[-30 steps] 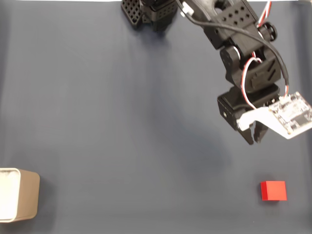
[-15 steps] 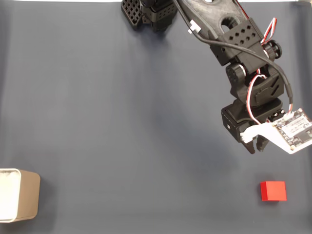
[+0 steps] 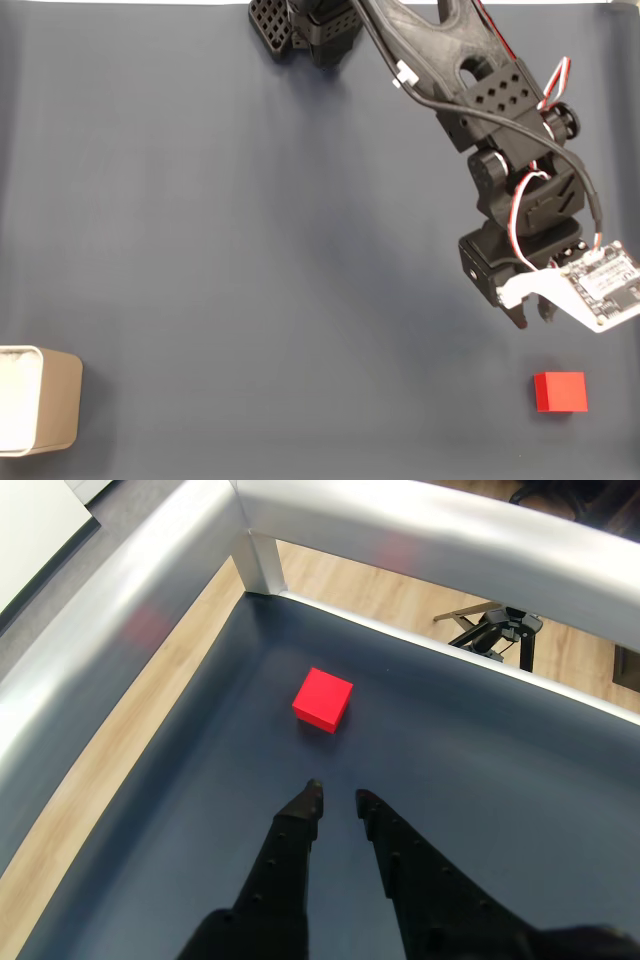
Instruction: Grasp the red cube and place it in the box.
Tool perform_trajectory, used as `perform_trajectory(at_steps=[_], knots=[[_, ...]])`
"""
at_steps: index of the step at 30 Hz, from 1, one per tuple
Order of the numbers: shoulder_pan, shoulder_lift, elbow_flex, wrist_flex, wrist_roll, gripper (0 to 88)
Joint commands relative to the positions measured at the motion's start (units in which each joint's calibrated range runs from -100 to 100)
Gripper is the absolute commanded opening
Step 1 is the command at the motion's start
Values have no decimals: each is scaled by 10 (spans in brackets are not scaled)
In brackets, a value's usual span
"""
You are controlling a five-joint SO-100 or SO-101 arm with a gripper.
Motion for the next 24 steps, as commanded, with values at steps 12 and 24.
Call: perform_trajectory(at_steps=[12, 24], knots=[[0, 108, -185, -6, -4, 71], [8, 179, -260, -6, -7, 171]])
